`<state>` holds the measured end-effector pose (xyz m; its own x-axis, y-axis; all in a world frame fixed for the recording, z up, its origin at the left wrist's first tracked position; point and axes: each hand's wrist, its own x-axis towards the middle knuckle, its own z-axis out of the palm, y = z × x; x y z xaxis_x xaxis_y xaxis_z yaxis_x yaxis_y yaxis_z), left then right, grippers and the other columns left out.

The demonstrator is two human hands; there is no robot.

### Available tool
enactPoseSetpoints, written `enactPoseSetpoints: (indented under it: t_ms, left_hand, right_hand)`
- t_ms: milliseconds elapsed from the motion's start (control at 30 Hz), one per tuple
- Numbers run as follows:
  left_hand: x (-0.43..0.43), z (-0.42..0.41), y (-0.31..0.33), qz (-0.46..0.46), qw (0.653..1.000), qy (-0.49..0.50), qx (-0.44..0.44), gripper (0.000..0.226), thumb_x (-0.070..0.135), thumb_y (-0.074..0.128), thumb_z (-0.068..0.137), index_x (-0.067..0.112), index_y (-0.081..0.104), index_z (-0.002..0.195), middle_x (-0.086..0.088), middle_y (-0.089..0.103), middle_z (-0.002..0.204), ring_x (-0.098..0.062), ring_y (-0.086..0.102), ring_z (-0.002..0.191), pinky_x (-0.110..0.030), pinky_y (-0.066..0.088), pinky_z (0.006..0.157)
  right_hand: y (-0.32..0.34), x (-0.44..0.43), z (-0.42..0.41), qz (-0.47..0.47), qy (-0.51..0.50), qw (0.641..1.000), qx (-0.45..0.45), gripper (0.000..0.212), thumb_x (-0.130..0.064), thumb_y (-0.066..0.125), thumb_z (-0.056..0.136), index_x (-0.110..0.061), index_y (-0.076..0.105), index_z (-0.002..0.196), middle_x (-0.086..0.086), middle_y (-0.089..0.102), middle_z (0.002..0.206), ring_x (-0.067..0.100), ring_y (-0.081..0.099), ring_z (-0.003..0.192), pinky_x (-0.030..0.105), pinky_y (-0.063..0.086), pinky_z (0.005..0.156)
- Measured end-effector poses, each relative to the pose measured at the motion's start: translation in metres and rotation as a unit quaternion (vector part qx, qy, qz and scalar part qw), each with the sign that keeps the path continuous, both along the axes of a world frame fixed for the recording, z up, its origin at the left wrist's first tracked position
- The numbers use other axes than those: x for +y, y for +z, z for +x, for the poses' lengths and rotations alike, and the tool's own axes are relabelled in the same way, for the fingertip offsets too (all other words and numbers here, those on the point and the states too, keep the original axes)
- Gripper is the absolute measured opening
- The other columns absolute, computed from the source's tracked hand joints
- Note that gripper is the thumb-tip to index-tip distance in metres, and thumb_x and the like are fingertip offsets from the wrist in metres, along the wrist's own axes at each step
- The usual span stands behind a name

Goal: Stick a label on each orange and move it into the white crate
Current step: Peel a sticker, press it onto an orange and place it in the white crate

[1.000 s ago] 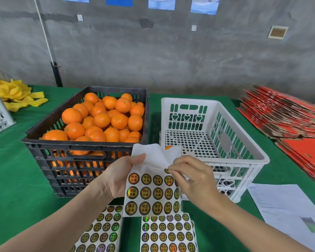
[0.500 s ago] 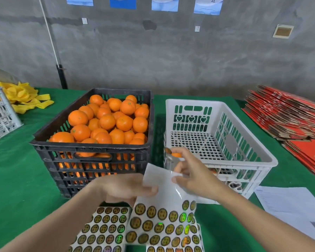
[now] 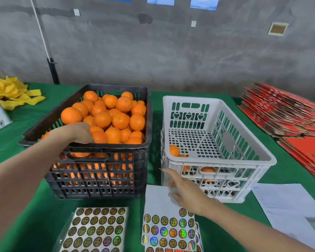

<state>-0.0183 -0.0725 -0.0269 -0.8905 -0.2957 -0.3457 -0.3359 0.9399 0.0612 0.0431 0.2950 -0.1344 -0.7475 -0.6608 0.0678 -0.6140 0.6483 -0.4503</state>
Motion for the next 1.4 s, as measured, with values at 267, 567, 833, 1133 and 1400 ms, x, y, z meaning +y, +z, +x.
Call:
enactPoseSetpoints:
  t_ms: [267,567,833,1133,1400]
  left_hand:
    - [0.029,0.03,0.052,0.369,0.85,0.136,0.35,0.021,0.031,0.071,0.08,0.013,0.06,0.077,-0.011,0.061,0.082,-0.02,0.057,0.067,-0.027,0.048,0.051]
    - [0.152,0.077,0.065,0.79,0.594,0.129,0.081,0.049,0.048,0.048,0.093,0.015,0.047,0.13,-0.022,0.064,0.1,-0.029,0.065,0.062,-0.032,0.051,0.058]
    - [0.17,0.087,0.049,0.793,0.609,-0.007,0.012,0.059,0.016,0.074,0.064,0.012,0.057,0.12,-0.009,0.068,0.097,-0.021,0.065,0.079,-0.027,0.052,0.07]
    - [0.176,0.09,0.037,0.727,0.677,-0.043,0.107,0.064,0.001,0.079,0.065,0.026,0.055,0.119,-0.007,0.06,0.116,-0.021,0.07,0.087,-0.028,0.057,0.07]
    - [0.178,0.085,0.033,0.805,0.588,-0.02,0.075,0.045,0.009,0.068,0.074,0.026,0.065,0.116,-0.011,0.064,0.115,-0.023,0.07,0.077,-0.027,0.056,0.066]
  right_hand:
    - [0.048,0.004,0.018,-0.284,-0.052,0.957,-0.013,0.036,0.001,0.056,0.09,-0.031,0.049,0.105,-0.01,0.058,0.072,0.005,0.057,0.066,0.024,0.049,0.062]
    - [0.146,-0.014,0.028,-0.462,-0.049,0.883,-0.067,0.017,-0.001,0.061,0.086,-0.016,0.065,0.077,-0.001,0.067,0.09,0.008,0.061,0.084,0.018,0.051,0.073]
    - [0.152,-0.011,0.025,-0.468,-0.056,0.874,-0.12,0.019,-0.001,0.056,0.089,-0.014,0.063,0.077,-0.004,0.068,0.109,0.01,0.062,0.101,0.023,0.051,0.086]
    - [0.143,-0.002,0.015,-0.498,-0.088,0.838,-0.205,0.015,-0.004,0.051,0.092,-0.007,0.062,0.082,0.01,0.071,0.102,0.024,0.065,0.093,0.035,0.054,0.086]
    - [0.146,-0.001,0.012,-0.458,-0.082,0.869,-0.166,0.017,-0.003,0.055,0.09,-0.012,0.065,0.079,0.003,0.068,0.101,0.016,0.063,0.086,0.027,0.053,0.081]
